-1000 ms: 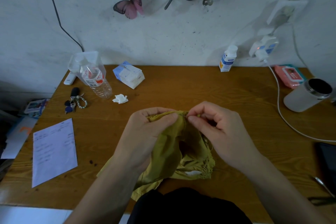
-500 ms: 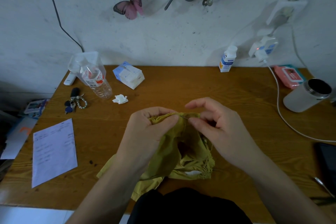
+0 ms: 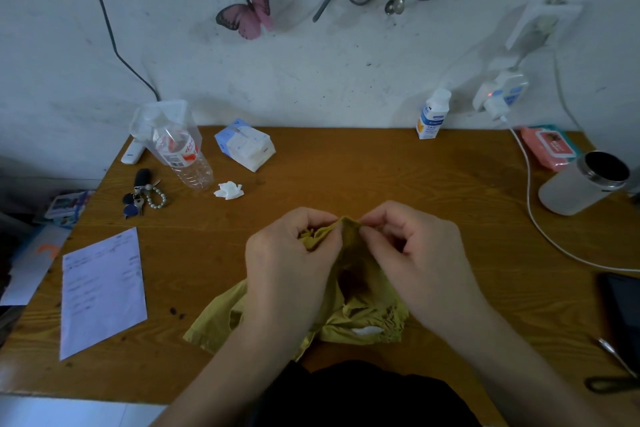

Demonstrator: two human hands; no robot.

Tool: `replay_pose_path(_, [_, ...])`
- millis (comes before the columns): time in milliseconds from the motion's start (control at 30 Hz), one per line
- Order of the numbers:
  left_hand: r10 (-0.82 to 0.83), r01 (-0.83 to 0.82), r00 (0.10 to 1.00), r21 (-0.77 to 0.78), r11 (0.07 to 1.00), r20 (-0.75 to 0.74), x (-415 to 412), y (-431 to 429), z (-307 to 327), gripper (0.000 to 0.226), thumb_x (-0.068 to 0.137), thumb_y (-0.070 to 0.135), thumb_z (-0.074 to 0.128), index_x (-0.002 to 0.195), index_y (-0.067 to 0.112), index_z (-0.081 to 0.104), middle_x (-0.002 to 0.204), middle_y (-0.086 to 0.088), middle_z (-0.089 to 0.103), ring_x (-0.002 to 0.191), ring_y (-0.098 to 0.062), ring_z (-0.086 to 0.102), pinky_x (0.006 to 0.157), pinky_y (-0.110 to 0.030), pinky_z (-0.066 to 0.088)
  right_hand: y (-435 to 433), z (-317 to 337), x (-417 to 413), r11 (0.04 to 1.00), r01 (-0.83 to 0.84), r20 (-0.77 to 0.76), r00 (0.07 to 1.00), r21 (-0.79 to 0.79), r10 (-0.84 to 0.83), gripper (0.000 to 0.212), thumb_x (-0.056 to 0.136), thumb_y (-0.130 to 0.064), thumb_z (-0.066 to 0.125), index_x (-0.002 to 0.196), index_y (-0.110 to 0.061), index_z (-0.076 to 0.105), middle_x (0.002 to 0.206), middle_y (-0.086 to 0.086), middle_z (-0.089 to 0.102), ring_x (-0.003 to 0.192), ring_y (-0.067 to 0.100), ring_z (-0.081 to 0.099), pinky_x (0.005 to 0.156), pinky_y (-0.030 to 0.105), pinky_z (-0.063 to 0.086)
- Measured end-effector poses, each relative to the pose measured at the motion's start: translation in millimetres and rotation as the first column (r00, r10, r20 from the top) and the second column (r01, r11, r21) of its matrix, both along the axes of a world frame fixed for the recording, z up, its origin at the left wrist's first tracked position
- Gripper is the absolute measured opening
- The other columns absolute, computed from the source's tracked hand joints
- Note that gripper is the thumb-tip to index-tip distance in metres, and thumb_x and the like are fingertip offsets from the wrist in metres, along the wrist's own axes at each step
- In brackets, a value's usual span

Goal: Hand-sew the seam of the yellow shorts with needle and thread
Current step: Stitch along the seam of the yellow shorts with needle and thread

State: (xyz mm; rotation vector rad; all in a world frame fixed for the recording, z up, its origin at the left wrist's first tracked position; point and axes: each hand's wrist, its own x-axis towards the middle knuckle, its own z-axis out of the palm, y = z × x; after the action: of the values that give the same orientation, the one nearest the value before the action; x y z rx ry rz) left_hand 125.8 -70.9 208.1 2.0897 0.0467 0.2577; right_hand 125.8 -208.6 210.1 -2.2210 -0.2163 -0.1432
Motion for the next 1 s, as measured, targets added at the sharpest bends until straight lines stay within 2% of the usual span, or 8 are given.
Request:
replay_pose_path(200, [-0.005,-0.025,0.989,0.207,0.978,0.146,-8,-11,-6,0.009,0.075,0.007,0.076,0.082,0.012,0.074,0.073,0.006,0.069,0.066,-0.006,0.063,0.059,-0.018,0.05,13,2,-6,0.972,0.059,0.135,0.99,-0.228,-0.029,0.007,0.084,-0.011,0.067,0.078,-0.015,0.065,0.053,-0.016,0.042,0.039,-0.006,0.032,0.04,0.005,0.022])
replay_pose_path(300, [0.003,-0.019,0.993,0.135,0.991,0.116,-7,-10,-6,0.009,0.076,0.009,0.075,0.08,0.016,0.074,0.072,0.012,0.069,0.066,-0.003,0.063,0.06,-0.014,0.05,12,0,-5,0.971,0.052,0.141,0.99,-0.233,-0.019,0.005,0.086,-0.012,0.065,0.081,-0.015,0.065,0.054,-0.015,0.047,0.04,-0.006,0.035,0.042,0.004,0.024])
replay_pose_path(400, [-0.026,0.024,0.999,-0.074,0.997,-0.028,-2,-4,-3,0.015,0.079,0.016,0.071,0.073,0.03,0.07,0.069,0.015,0.069,0.073,0.003,0.063,0.061,-0.007,0.046,5,-2,-1,0.992,0.009,0.067,0.998,-0.122,-0.001,0.009,0.088,-0.017,0.061,0.093,-0.017,0.068,0.066,-0.01,0.064,0.052,0.0,0.055,0.05,0.011,0.045])
replay_pose_path(467, [-0.052,0.042,0.996,-0.141,0.989,-0.073,1,-1,-1,0.015,0.079,0.018,0.071,0.072,0.03,0.071,0.074,0.019,0.069,0.071,0.003,0.063,0.059,-0.007,0.047,1,0,2,1.0,-0.018,0.0,1.0,-0.014,0.018,0.016,0.089,-0.018,0.058,0.101,-0.018,0.068,0.079,-0.01,0.069,0.071,-0.001,0.062,0.065,0.012,0.05])
replay_pose_path(533, [-0.073,0.054,0.991,-0.167,0.984,-0.108,3,0,1,0.012,0.08,0.019,0.071,0.072,0.029,0.072,0.073,0.018,0.069,0.07,0.001,0.063,0.058,-0.01,0.048,-3,1,3,0.997,-0.048,-0.041,0.998,0.067,0.051,0.017,0.089,-0.015,0.058,0.1,-0.021,0.069,0.081,-0.014,0.07,0.078,-0.004,0.062,0.068,0.012,0.05])
replay_pose_path(733, [-0.087,0.013,0.966,-0.291,0.957,-0.243,4,0,1,0.007,0.078,0.024,0.069,0.072,0.027,0.072,0.072,0.012,0.071,0.069,-0.003,0.065,0.057,-0.012,0.051,-11,4,4,0.962,-0.091,-0.124,0.984,0.259,0.127,0.018,0.089,-0.008,0.058,0.085,-0.023,0.068,0.056,-0.024,0.06,0.054,-0.007,0.056,0.051,0.004,0.039])
replay_pose_path(867, [-0.154,0.023,0.934,-0.376,0.927,-0.322,6,2,5,0.008,0.079,0.02,0.07,0.073,0.022,0.074,0.071,0.005,0.073,0.069,-0.011,0.069,0.062,-0.02,0.056,-18,1,8,0.928,-0.09,-0.247,0.951,0.361,0.188,0.018,0.09,-0.011,0.058,0.082,-0.02,0.071,0.045,-0.009,0.051,0.043,0.001,0.043,0.046,0.01,0.035])
replay_pose_path(1000, [-0.271,0.072,0.891,-0.476,0.877,-0.364,9,6,8,0.012,0.08,0.015,0.069,0.073,0.022,0.076,0.072,-0.003,0.074,0.072,-0.021,0.071,0.067,-0.031,0.059,-26,0,12,0.878,-0.097,-0.327,0.904,0.468,0.274,0.019,0.089,-0.008,0.057,0.082,-0.016,0.072,0.045,-0.006,0.049,0.043,0.004,0.043,0.048,0.012,0.038])
